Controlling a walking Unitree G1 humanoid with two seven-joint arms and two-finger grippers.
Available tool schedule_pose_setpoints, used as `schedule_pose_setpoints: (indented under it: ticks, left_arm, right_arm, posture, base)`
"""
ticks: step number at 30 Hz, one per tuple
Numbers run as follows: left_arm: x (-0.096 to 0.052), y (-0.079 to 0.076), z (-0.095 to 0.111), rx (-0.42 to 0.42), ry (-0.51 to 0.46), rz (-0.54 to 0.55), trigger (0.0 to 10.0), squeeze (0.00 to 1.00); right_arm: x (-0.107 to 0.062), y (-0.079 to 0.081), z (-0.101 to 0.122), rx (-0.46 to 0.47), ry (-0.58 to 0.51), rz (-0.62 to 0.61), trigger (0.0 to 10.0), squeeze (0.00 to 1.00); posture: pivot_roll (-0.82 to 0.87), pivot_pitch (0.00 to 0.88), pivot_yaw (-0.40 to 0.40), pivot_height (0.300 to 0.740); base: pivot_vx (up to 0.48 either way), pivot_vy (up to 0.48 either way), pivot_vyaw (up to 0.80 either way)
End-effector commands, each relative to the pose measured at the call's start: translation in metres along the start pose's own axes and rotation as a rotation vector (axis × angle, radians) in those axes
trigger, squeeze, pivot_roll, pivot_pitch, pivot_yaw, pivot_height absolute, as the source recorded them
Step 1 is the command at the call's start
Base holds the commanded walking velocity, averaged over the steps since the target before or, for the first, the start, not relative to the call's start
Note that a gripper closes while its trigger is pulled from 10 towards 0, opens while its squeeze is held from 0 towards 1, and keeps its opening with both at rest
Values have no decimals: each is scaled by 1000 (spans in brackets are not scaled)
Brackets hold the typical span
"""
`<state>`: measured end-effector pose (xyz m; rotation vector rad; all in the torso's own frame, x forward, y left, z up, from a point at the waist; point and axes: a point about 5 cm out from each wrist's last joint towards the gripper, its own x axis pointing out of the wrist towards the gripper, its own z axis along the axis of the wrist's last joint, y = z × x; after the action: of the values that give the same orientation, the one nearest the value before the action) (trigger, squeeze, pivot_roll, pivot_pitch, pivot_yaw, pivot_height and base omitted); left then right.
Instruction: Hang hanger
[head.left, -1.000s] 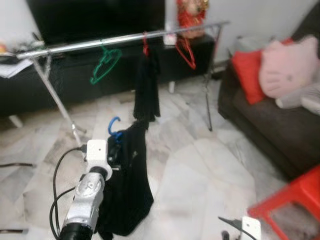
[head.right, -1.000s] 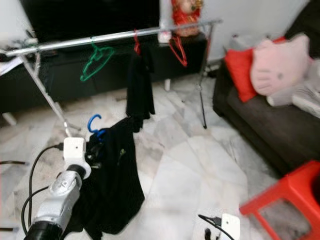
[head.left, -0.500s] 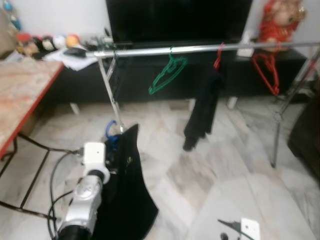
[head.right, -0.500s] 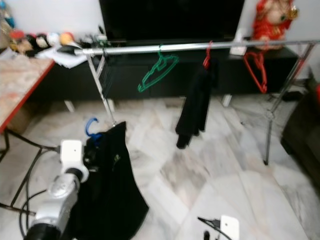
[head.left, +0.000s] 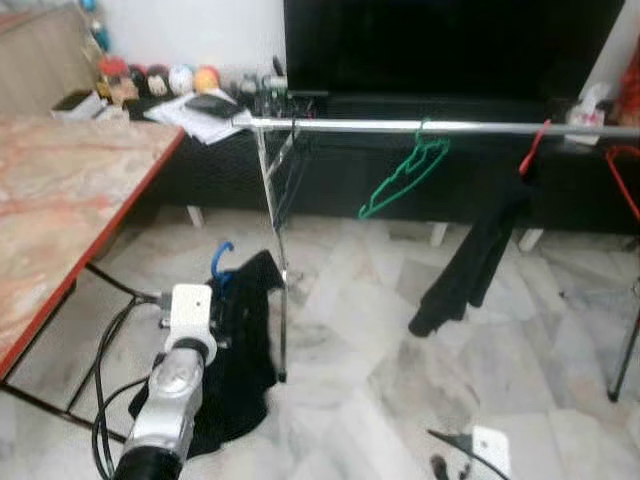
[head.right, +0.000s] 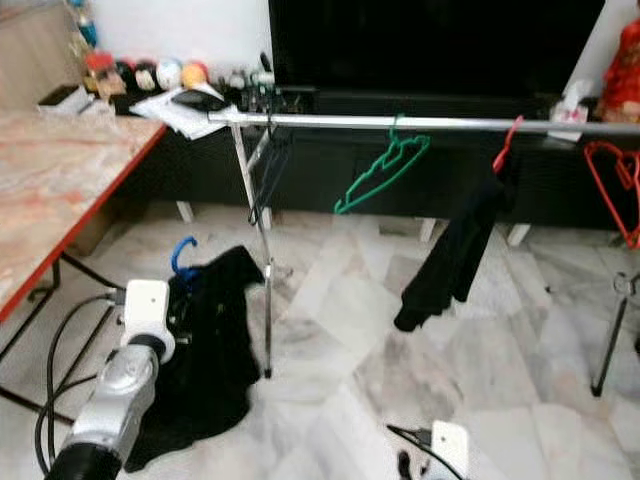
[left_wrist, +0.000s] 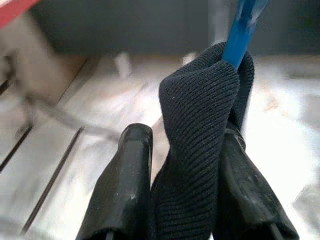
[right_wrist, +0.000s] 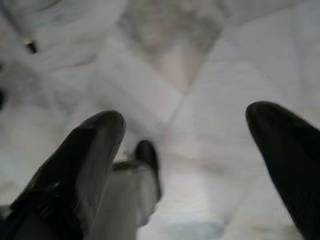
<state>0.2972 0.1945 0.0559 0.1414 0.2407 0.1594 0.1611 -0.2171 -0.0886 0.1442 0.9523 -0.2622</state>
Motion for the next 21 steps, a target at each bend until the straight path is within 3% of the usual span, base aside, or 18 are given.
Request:
schedule_pose_setpoints:
  ticks: [1, 4, 12, 14, 21]
  left_arm:
    - [-2, 25, -10, 23, 56, 159, 10000, 0]
    - [-5, 34, -16, 41, 70, 195, 10000, 0]
    - [-10, 41, -19, 24, 49, 193, 10000, 0]
    - [-11, 41, -19, 32, 47, 193, 10000, 0]
    - [-9, 36, -18, 41, 45, 174, 10000, 0]
  right_arm:
    - [-1, 0, -5, 12, 21, 2, 10000, 0]
    - [-1, -2, -5, 10, 20, -2, 10000, 0]
    - [0, -1, -2, 8, 15, -5, 10000, 0]
    - [1, 9, -1, 2, 13, 10, 10000, 0]
    - [2, 22, 2, 9, 6, 37, 10000, 0]
  posture:
    - [-100, 0, -17, 740]
    - [-100, 0, -19, 740]
    - [-90, 0, -22, 740]
    - [-92, 0, -22, 740]
    - [-96, 0, -19, 740]
  base:
    - [0, 0, 0]
    - [0, 0, 0]
    - [0, 0, 0]
    - [0, 0, 0]
    - [0, -103, 0]
